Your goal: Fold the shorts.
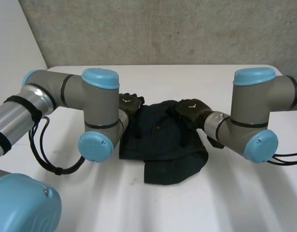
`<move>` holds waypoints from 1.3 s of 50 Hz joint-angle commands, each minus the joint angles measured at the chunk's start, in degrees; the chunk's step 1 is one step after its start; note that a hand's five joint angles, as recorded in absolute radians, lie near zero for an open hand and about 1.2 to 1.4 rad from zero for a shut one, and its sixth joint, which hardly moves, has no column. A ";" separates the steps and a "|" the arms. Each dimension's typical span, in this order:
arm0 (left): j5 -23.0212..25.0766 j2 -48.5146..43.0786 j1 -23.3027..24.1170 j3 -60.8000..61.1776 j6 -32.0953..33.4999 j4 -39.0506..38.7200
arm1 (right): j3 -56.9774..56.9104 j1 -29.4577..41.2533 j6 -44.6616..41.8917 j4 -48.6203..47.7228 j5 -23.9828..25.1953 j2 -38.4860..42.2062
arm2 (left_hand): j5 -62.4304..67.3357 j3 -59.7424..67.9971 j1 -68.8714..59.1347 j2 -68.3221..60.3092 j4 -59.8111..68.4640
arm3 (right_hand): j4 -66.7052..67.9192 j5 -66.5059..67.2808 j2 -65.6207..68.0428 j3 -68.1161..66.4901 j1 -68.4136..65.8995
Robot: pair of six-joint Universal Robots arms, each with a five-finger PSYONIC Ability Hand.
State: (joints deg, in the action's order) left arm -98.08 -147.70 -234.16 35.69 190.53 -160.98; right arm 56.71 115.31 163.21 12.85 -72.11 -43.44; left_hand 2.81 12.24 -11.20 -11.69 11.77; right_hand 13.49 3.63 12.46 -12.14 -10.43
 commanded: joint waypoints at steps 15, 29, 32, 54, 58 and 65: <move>-0.01 1.00 -0.86 6.67 5.03 0.67 | 5.87 -0.61 -8.87 -0.02 -2.68 -2.96 | -2.60 -2.03 0.98 1.48 -1.56 | -3.49 -3.63 -2.46 2.14 0.43; 0.34 17.09 -1.39 12.73 -1.12 -0.91 | 5.25 -0.88 -0.28 -1.69 -2.86 -13.51 | -2.76 -2.19 1.15 1.65 -1.73 | -3.49 -3.63 -2.46 2.14 0.43; 2.09 17.71 -0.95 14.93 -2.18 -2.67 | 5.25 -0.79 2.11 -1.69 -2.68 -13.25 | -2.76 -2.19 1.15 1.65 -1.73 | -3.49 -3.63 -2.46 2.14 0.43; 2.19 8.66 -0.51 19.15 -1.83 -3.20 | 4.19 -0.70 1.59 0.42 -2.42 -1.03 | -2.26 -1.69 0.65 1.14 -1.22 | -3.49 -3.63 -2.46 2.14 0.43; 2.37 8.83 -0.33 20.12 -2.09 -3.02 | 4.46 -0.79 -2.62 0.68 -3.30 -0.85 | -2.43 -1.86 0.81 1.31 -1.39 | -3.49 -3.63 -2.46 2.14 0.43; 2.54 14.70 0.72 20.91 -2.53 -2.93 | 5.25 -0.79 -3.51 0.25 -3.39 -4.89 | -2.59 -2.02 0.98 1.48 -1.56 | -3.49 -3.63 -2.46 2.14 0.43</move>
State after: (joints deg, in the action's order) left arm -95.75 -138.13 -234.33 55.90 188.44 -163.94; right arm 61.34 114.52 160.41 13.56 -75.31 -44.83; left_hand 2.53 12.24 -9.90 -11.69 11.77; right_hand 13.49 3.06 10.84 -11.05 -7.83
